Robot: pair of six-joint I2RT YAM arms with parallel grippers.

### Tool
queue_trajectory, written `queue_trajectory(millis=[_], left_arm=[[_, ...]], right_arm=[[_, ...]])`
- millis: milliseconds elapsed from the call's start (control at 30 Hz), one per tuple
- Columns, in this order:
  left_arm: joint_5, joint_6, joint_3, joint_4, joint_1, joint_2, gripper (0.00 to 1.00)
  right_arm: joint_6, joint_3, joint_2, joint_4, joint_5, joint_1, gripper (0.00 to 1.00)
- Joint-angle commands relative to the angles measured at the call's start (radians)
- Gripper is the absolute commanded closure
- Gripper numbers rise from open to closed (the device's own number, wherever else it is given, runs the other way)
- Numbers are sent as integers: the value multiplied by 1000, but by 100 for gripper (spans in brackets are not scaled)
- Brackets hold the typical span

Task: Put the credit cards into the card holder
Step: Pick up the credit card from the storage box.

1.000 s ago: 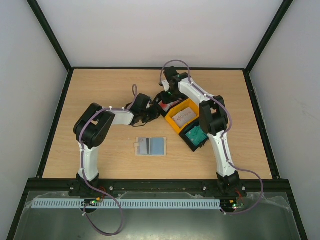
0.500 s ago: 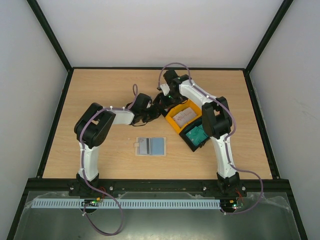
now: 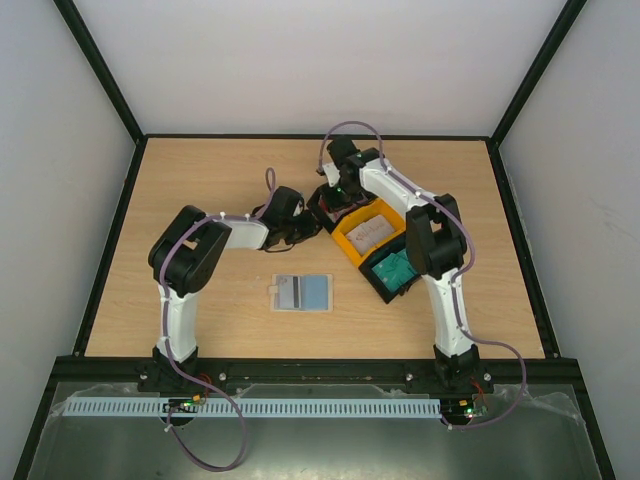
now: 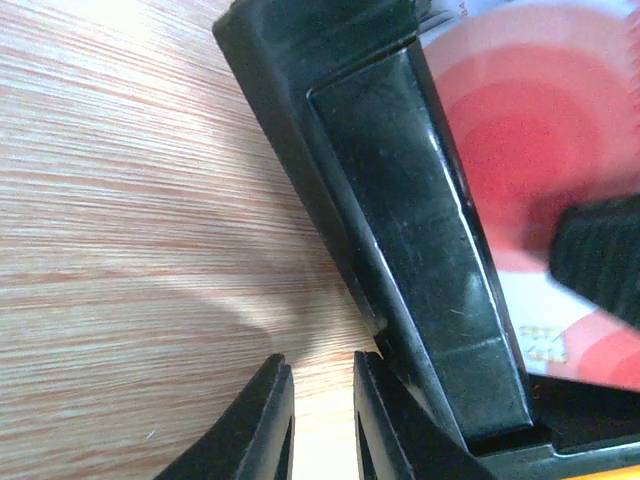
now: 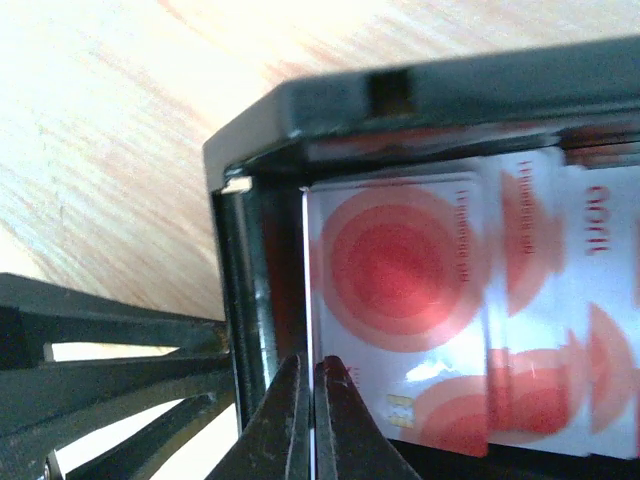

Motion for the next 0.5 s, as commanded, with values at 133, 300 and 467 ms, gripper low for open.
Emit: queue_trajectory(millis=[133,300,467], left_arm=[[-3,22,-12,30,-2,-66,74],[-31,30,-36,31,-2,-125,69],[-80,25,-94,39,-3,-218,63]], right_arm=[[99,-6,-158,75,120,-6,98],[167,-34,-230,100,123,-11,98],[280,-187,-372,202,79,-21,98]])
